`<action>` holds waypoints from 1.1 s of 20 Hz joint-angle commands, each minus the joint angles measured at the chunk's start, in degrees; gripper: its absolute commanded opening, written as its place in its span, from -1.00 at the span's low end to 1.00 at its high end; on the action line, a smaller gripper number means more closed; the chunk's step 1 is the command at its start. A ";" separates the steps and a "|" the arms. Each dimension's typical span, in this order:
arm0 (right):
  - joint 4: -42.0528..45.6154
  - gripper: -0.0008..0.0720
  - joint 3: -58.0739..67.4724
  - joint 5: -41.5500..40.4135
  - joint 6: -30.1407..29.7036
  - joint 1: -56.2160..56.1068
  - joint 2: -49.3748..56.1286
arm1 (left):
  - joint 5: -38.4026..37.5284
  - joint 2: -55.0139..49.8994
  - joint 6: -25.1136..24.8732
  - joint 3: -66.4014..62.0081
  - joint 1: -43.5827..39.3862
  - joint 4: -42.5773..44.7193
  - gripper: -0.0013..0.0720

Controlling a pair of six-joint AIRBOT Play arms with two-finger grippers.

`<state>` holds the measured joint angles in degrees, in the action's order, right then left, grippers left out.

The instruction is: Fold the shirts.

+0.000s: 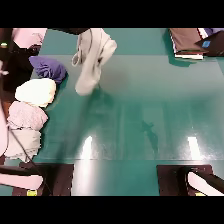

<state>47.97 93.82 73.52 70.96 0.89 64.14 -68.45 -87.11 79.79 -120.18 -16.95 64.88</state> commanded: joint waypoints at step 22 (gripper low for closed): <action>0.11 -0.93 7.10 8.63 0.09 1.25 -0.13 | 17.09 -1.77 -13.31 48.70 2.27 -8.81 0.69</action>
<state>48.10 100.88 81.97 70.98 2.11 64.01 -60.97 -87.24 74.11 -79.35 -15.92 63.07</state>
